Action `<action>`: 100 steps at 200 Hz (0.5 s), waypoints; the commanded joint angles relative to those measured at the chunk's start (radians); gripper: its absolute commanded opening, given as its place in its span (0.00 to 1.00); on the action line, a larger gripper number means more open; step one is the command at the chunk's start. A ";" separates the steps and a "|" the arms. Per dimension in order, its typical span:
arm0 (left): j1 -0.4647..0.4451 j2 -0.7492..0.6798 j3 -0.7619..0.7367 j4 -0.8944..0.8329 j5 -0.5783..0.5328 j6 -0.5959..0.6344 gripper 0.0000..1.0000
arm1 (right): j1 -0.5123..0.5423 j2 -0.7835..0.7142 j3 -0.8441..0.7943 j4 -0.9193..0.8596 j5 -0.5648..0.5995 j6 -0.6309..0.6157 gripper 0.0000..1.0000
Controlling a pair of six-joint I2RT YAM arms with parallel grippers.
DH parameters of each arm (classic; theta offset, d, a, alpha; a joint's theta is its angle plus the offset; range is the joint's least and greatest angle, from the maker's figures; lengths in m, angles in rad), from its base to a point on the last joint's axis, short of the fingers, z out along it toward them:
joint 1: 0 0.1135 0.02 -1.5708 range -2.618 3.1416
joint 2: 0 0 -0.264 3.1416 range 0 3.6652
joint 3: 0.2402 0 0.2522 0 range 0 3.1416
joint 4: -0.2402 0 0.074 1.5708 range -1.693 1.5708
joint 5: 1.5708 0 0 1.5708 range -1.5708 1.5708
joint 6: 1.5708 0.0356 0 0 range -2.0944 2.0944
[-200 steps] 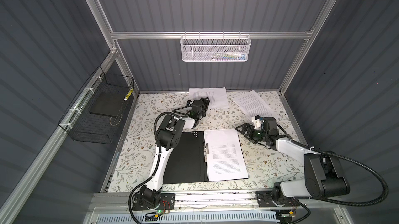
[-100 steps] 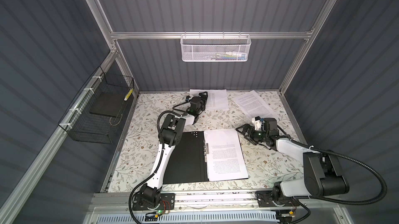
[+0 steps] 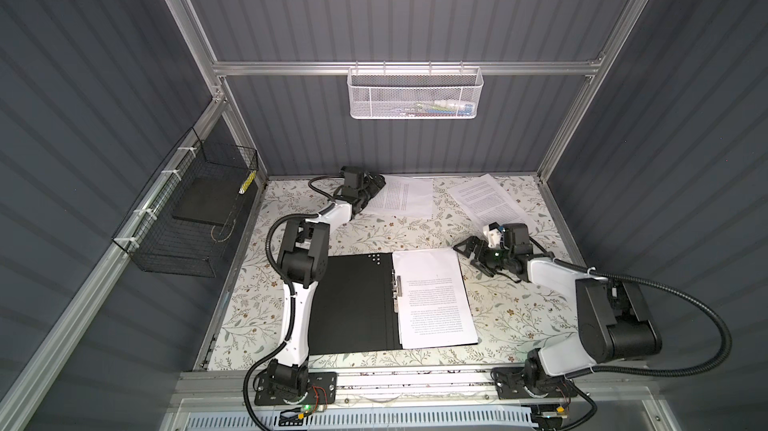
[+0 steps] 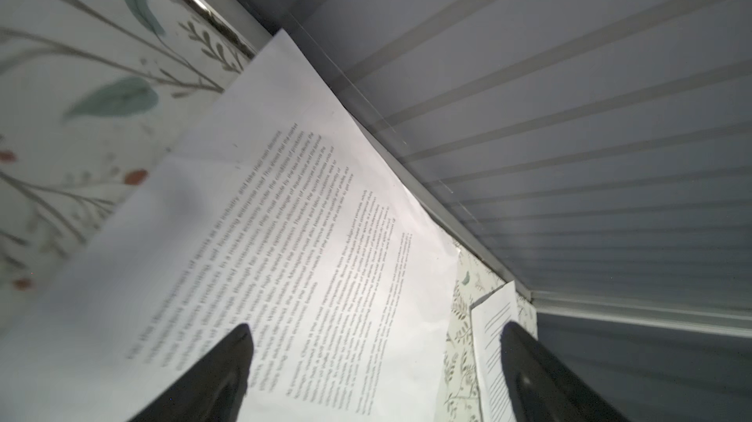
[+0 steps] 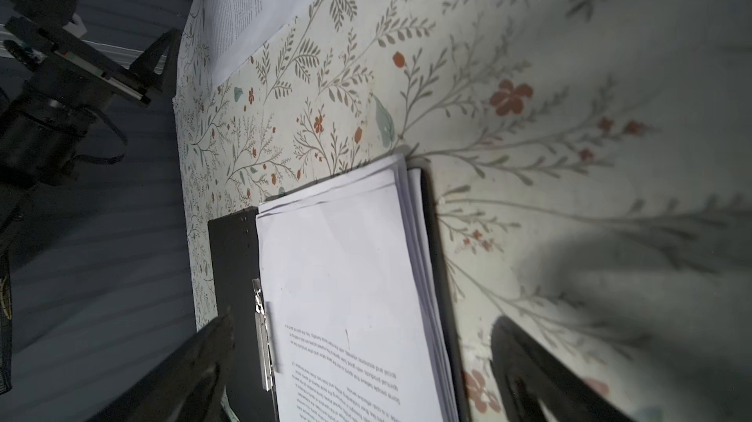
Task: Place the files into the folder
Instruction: 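Grasp another loose text sheet with the left gripper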
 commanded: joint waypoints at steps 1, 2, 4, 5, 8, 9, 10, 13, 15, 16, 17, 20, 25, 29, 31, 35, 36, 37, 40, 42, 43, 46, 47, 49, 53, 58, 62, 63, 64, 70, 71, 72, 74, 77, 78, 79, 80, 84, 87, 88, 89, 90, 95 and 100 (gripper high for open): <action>0.058 0.054 0.100 -0.237 0.108 0.214 0.96 | -0.001 0.061 0.103 -0.049 0.043 -0.037 0.99; 0.061 0.059 0.108 -0.247 0.110 0.219 0.96 | 0.000 0.064 0.107 -0.052 0.043 -0.037 0.99; 0.065 0.066 0.120 -0.255 0.116 0.227 0.95 | -0.002 0.071 0.117 -0.054 0.043 -0.039 0.99; 0.065 0.068 0.125 -0.260 0.120 0.232 0.95 | -0.001 0.075 0.122 -0.055 0.043 -0.039 0.99; 0.071 0.079 0.140 -0.268 0.133 0.245 0.95 | 0.000 0.084 0.135 -0.059 0.042 -0.040 0.99; 0.072 0.081 0.143 -0.269 0.138 0.249 0.95 | 0.000 0.088 0.139 -0.059 0.041 -0.040 0.99; 0.074 0.085 0.148 -0.270 0.141 0.255 0.95 | 0.000 0.090 0.143 -0.059 0.041 -0.040 0.99; 0.077 0.093 0.160 -0.275 0.155 0.271 0.95 | 0.000 0.101 0.154 -0.060 0.041 -0.039 0.99; 0.078 0.099 0.172 -0.280 0.163 0.283 0.95 | 0.000 0.108 0.160 -0.059 0.039 -0.037 0.99; 0.078 0.103 0.177 -0.283 0.165 0.289 0.95 | 0.000 0.111 0.164 -0.059 0.039 -0.036 0.99; 0.080 0.106 0.182 -0.287 0.167 0.294 0.95 | 0.000 0.114 0.168 -0.059 0.039 -0.035 0.99; 0.082 0.117 0.203 -0.304 0.174 0.310 0.95 | 0.000 0.125 0.179 -0.060 0.037 -0.035 0.99; 0.085 0.136 0.236 -0.335 0.183 0.334 0.95 | 0.000 0.140 0.198 -0.062 0.033 -0.033 0.99; 0.086 0.151 0.260 -0.350 0.190 0.356 0.95 | 0.001 0.150 0.210 -0.063 0.031 -0.031 0.99; 0.086 0.159 0.272 -0.357 0.191 0.369 0.95 | 0.001 0.154 0.215 -0.063 0.030 -0.030 0.99; 0.087 0.173 0.296 -0.372 0.224 0.391 0.95 | 0.002 0.164 0.225 -0.062 0.028 -0.029 0.99; 0.087 0.177 0.300 -0.376 0.227 0.396 0.96 | 0.002 0.166 0.227 -0.061 0.028 -0.029 0.99; 0.087 0.181 0.305 -0.380 0.229 0.399 0.96 | 0.002 0.168 0.229 -0.061 0.028 -0.030 0.99; 0.088 0.193 0.323 -0.396 0.232 0.413 0.96 | 0.003 0.173 0.235 -0.060 0.026 -0.029 0.99; 0.090 0.201 0.335 -0.407 0.232 0.421 0.95 | 0.004 0.176 0.239 -0.059 0.024 -0.027 0.99; 0.090 0.203 0.341 -0.413 0.232 0.425 0.95 | 0.003 0.179 0.240 -0.059 0.023 -0.026 0.99; 0.092 0.214 0.357 -0.429 0.232 0.434 0.95 | 0.003 0.182 0.245 -0.056 0.020 -0.024 0.99; 0.093 0.217 0.361 -0.434 0.232 0.436 0.95 | 0.003 0.185 0.247 -0.056 0.019 -0.022 0.99; 0.094 0.223 0.368 -0.441 0.234 0.442 0.95 | 0.003 0.189 0.250 -0.055 0.016 -0.021 0.99; 0.097 0.232 0.378 -0.447 0.244 0.451 0.95 | 0.003 0.195 0.256 -0.054 0.011 -0.019 0.99; 0.100 0.238 0.382 -0.443 0.262 0.465 0.95 | 0.004 0.199 0.262 -0.053 0.006 -0.016 0.99; 0.101 0.244 0.383 -0.442 0.271 0.474 0.95 | 0.004 0.204 0.266 -0.052 0.002 -0.015 0.99; 0.101 0.244 0.385 -0.442 0.272 0.477 0.95 | 0.004 0.204 0.266 -0.052 0.001 -0.013 0.99; 0.102 0.246 0.385 -0.444 0.274 0.479 0.95 | 0.004 0.204 0.267 -0.052 0.000 -0.013 0.99; 0.104 0.255 0.397 -0.456 0.279 0.491 0.95 | 0.004 0.206 0.268 -0.048 -0.005 -0.010 0.99; 0.105 0.257 0.399 -0.459 0.281 0.494 0.95 | 0.004 0.206 0.268 -0.048 -0.005 -0.010 0.99; 0.105 0.258 0.401 -0.461 0.283 0.498 0.95 | 0.004 0.207 0.267 -0.048 -0.005 -0.011 0.99; 0.106 0.261 0.406 -0.466 0.286 0.505 0.95 | 0.004 0.208 0.268 -0.047 -0.005 -0.010 0.99; 0.106 0.266 0.414 -0.477 0.291 0.513 0.95 | 0.004 0.207 0.269 -0.046 -0.006 -0.010 0.99; 0.106 0.266 0.416 -0.479 0.292 0.517 0.95 | 0.004 0.208 0.269 -0.047 -0.006 -0.010 0.99; 0.106 0.268 0.419 -0.482 0.292 0.519 0.95 | 0.004 0.207 0.270 -0.047 -0.006 -0.009 0.99; 0.106 0.269 0.421 -0.484 0.294 0.523 0.95 | 0.004 0.208 0.270 -0.047 -0.006 -0.010 0.99; 0.106 0.273 0.427 -0.493 0.298 0.532 0.95 | 0.004 0.210 0.270 -0.047 -0.004 -0.010 0.99; 0.106 0.275 0.428 -0.496 0.303 0.540 0.95 | 0.004 0.210 0.271 -0.047 -0.003 -0.012 0.99; 0.106 0.277 0.429 -0.498 0.304 0.542 0.95 | 0.004 0.210 0.272 -0.047 -0.002 -0.012 0.99; 0.106 0.277 0.429 -0.498 0.307 0.546 0.95 | 0.004 0.210 0.272 -0.047 -0.002 -0.013 0.99; 0.106 0.278 0.428 -0.499 0.310 0.547 0.95 | 0.004 0.210 0.272 -0.046 -0.002 -0.014 0.99; 0.107 0.282 0.429 -0.499 0.328 0.556 0.94 | 0.004 0.214 0.277 -0.046 0.002 -0.017 0.99; 0.108 0.285 0.430 -0.503 0.345 0.561 0.94 | 0.004 0.221 0.282 -0.045 0.005 -0.018 0.99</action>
